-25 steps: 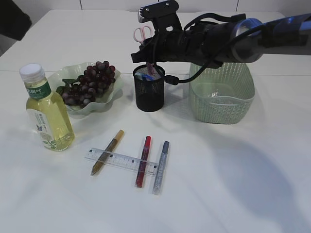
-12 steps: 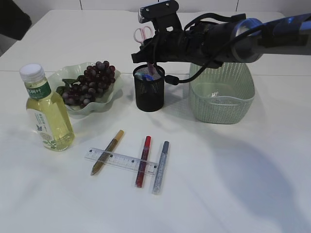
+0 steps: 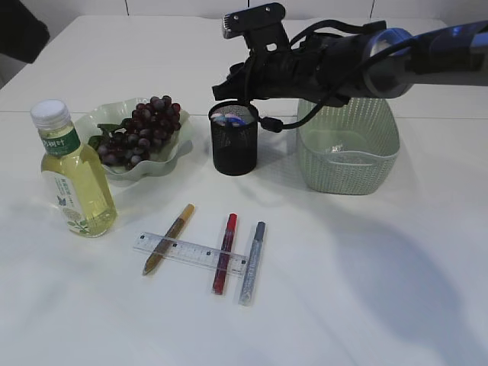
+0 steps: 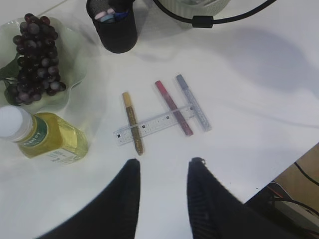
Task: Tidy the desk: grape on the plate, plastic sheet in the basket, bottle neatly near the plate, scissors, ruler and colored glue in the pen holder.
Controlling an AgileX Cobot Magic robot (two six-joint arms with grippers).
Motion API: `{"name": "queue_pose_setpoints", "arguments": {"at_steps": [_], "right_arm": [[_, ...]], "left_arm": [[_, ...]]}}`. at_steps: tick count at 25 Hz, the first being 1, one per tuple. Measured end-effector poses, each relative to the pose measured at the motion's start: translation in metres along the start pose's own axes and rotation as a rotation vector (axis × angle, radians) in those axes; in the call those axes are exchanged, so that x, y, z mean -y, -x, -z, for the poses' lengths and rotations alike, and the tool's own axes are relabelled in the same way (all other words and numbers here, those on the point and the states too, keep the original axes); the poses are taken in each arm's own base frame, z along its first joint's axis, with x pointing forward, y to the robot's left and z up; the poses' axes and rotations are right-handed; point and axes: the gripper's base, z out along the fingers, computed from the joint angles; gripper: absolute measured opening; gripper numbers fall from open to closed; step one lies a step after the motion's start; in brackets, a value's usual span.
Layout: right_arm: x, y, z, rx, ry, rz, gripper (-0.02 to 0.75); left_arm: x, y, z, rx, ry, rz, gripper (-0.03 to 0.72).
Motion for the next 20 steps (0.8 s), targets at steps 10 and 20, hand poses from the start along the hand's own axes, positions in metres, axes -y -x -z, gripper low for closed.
{"name": "queue_pose_setpoints", "arguments": {"at_steps": [10,20], "right_arm": [[0.012,0.019,0.023,-0.058,-0.157,0.051,0.293],[-0.009,0.024,0.056,-0.346,-0.361,0.432,0.293]], "left_arm": [[0.0,0.0,0.0,0.0,0.0,0.0,0.237],[0.0,0.0,0.0,0.002,0.0,0.0,0.237]]}}
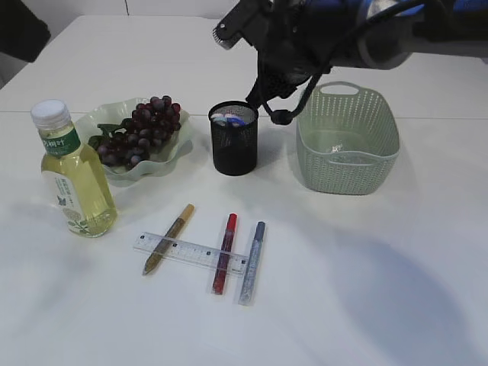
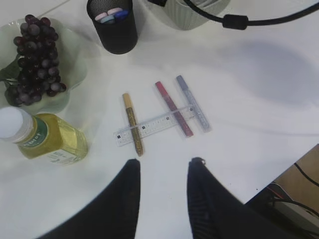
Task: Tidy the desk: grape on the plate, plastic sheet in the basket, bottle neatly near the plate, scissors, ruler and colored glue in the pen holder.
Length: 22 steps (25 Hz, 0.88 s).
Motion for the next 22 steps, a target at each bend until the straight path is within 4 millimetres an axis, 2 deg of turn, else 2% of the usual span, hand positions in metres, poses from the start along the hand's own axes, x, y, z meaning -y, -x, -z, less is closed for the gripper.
{"name": "queue_pose_setpoints", "arguments": {"at_steps": [2,7,13,18,22], "right_arm": [[-0.004,0.002,0.013,-0.043,0.016,0.04,0.293],[-0.016,-0.006,0.036,-0.213,0.12,0.011,0.292],[-0.029,-0.02,0.056,-0.421,0.228,0.155,0.279],[-0.038,-0.016,0.077,-0.415,0.386,0.185,0.246],[-0.053,-0.011,0.093,-0.377,0.554,0.23,0.244]], "left_arm": [[0.0,0.0,0.0,0.002,0.001,-0.001,0.237],[-0.001,0.0,0.0,0.002,0.006,-0.002,0.237],[-0.001,0.0,0.0,0.003,0.013,-0.005,0.239],[-0.002,0.0,0.0,0.002,0.026,-0.01,0.239],[-0.004,-0.002,0.0,-0.023,0.04,-0.013,0.239]]}}
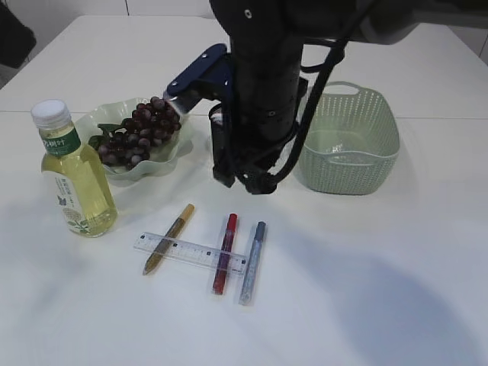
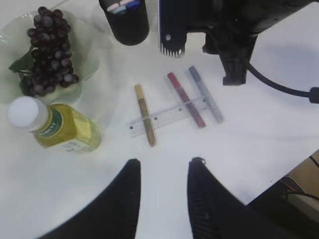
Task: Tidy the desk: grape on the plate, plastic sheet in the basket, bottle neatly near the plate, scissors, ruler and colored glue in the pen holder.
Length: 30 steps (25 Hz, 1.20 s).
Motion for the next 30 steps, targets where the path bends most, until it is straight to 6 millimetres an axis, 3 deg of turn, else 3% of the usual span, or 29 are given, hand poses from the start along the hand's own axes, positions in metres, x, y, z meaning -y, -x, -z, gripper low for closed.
{"name": "queue_pose_setpoints", "arguments": {"at_steps": [4,12,19,23,30], "right_arm": [[-0.024,0.003,0.004,0.022,0.176,0.083,0.244],[-0.06,0.013,0.015,0.117,0.426,0.129,0.248],[-0.063,0.021,0.018,0.238,0.449,0.234,0.421],[-0.061,0.022,0.016,0.256,0.413,0.293,0.441],[-0.06,0.045,-0.012,0.234,0.379,0.311,0.445]], "left_arm": [[-0.002,-0.004,0.009,0.014,0.007,0.018,0.239],[-0.012,-0.024,0.059,0.147,0.036,0.08,0.239],[-0.016,-0.038,0.086,0.225,0.028,0.097,0.239],[-0.018,-0.044,0.095,0.253,0.024,0.112,0.239],[-0.017,-0.045,0.098,0.262,0.016,0.125,0.239]]}}
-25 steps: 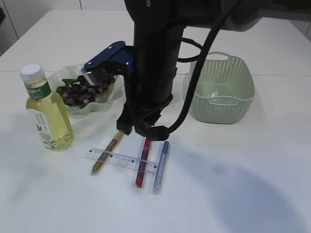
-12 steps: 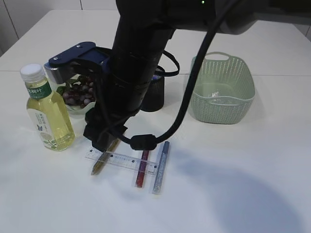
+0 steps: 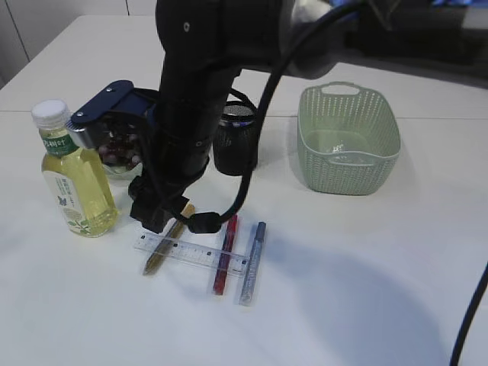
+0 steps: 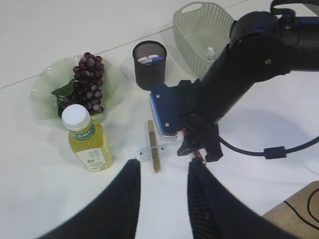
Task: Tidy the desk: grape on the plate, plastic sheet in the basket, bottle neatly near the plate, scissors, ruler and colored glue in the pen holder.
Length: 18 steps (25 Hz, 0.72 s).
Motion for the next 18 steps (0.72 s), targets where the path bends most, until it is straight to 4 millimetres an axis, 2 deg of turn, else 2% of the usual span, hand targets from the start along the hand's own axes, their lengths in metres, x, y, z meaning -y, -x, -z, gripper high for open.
{"name": "queue_pose_setpoints", "arguments": {"at_steps": [5,11,18], "right_arm": [[0.011,0.009,-0.021,-0.026,-0.003,0.005,0.446],[0.019,-0.003,-0.054,-0.143,0.006,-0.002,0.447],[0.023,-0.007,-0.058,-0.172,-0.014,-0.008,0.447]], "left_arm": [[0.0,0.0,0.0,0.0,-0.001,0.001,0.239],[0.0,0.0,0.0,0.0,-0.002,0.003,0.239],[0.0,0.0,0.0,0.0,-0.002,0.003,0.239]]}}
